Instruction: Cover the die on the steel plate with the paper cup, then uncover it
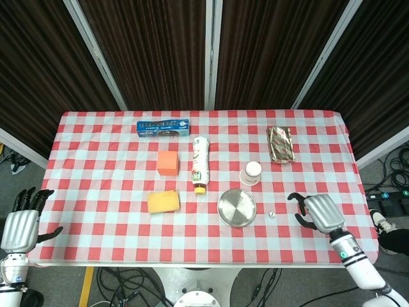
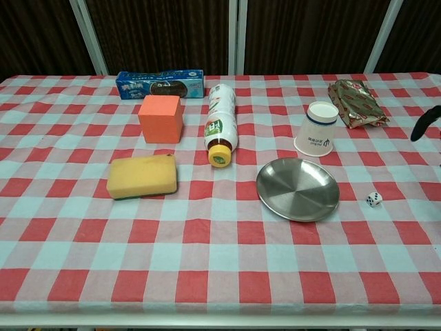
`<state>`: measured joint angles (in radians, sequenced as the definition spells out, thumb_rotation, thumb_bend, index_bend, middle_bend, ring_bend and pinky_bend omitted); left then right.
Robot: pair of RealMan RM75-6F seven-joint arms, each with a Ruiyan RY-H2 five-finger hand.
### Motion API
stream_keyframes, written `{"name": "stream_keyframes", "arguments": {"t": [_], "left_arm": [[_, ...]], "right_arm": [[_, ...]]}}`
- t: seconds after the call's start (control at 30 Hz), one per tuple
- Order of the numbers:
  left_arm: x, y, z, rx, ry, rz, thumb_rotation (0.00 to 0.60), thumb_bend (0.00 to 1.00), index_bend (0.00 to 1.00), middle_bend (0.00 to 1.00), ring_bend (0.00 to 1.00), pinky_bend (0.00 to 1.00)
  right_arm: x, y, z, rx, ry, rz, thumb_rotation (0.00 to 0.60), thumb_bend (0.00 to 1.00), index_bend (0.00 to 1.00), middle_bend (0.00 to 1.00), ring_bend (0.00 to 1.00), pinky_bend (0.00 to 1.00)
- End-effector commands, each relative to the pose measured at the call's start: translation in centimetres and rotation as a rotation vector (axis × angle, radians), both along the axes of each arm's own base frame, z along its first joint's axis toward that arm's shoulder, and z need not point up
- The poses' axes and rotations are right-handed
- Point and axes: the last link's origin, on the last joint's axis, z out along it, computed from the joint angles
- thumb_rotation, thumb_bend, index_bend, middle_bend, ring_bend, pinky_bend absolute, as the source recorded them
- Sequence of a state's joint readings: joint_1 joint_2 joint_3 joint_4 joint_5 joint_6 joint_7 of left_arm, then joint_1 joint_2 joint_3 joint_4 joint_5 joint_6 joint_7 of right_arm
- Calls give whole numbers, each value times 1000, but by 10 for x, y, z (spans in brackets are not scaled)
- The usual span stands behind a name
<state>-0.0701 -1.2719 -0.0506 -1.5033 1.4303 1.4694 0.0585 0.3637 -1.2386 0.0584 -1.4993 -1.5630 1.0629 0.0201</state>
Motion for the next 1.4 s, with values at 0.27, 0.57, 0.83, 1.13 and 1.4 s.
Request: {"name": "stream_keyframes", "arguments": {"t": [0.27,0.57,0.83,1.13,1.4], "left_arm": [[-3,-2,0,-9,-6,9,600,21,155,142,46,51],[-2,-2,1,-10,-8,11,600,21,155,142,46,51],[-3,-3,0,-16,-10,20,600,21,155,142,46,51],[-6,-5,0,-10,-20,31,600,21,155,142,46,51],[-6,-6,1,-1,-22,27,600,21,155,142,46,51]], "right_arm": [[9,-25,-56,126,109,6,600,268,385,820,792,834],[7,-27,-70,167,126,1,600,269,388,824,800,833],[4,-31,-79,181,124,-14,600,273,444,825,800,833],[19,-38,-74,149,61,16,600,308,614,829,804,838],[69,-60,-90,202,4,103,600,308,617,823,800,838]]}}
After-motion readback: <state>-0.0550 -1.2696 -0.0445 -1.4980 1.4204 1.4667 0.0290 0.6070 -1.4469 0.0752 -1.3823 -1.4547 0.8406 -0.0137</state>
